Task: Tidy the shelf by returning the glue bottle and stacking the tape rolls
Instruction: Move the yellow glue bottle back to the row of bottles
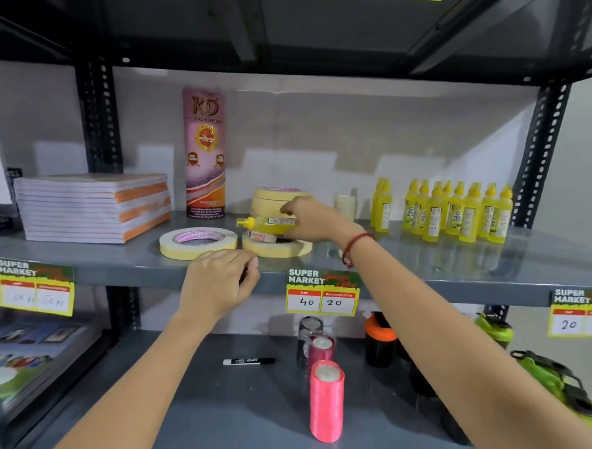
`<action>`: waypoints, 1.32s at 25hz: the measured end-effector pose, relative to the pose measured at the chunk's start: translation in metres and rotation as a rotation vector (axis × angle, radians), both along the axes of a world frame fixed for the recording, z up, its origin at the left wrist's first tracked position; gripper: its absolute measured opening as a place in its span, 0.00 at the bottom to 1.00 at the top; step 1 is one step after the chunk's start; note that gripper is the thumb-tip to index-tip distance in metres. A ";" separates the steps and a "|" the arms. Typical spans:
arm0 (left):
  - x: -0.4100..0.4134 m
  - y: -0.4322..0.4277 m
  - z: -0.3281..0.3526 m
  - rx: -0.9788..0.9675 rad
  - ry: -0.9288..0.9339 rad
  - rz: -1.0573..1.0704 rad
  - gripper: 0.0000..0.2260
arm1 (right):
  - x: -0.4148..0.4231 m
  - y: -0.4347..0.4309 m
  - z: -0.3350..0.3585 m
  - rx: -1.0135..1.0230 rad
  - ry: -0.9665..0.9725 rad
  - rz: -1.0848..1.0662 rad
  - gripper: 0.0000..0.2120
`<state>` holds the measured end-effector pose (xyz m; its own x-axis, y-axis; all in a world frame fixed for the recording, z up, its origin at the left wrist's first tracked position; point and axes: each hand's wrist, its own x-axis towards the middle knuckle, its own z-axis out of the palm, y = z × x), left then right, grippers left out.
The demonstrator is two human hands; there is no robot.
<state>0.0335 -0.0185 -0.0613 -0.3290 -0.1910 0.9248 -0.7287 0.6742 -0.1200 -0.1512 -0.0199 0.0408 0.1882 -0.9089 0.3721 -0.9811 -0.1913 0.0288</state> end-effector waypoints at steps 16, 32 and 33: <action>-0.001 0.002 -0.001 0.007 0.001 0.019 0.19 | -0.081 -0.003 -0.006 -0.367 -0.596 -0.277 0.21; -0.002 0.002 -0.002 0.018 0.006 0.027 0.21 | -0.148 0.010 -0.026 -0.197 -0.679 -0.667 0.21; -0.002 0.002 -0.002 0.019 0.008 0.023 0.21 | -0.148 0.011 -0.027 -0.180 -0.675 -0.674 0.21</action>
<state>0.0320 -0.0165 -0.0632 -0.3174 -0.2159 0.9234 -0.7448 0.6595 -0.1019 -0.2996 -0.0088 0.0141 -0.6553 -0.6665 0.3553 -0.7042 0.3691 -0.6065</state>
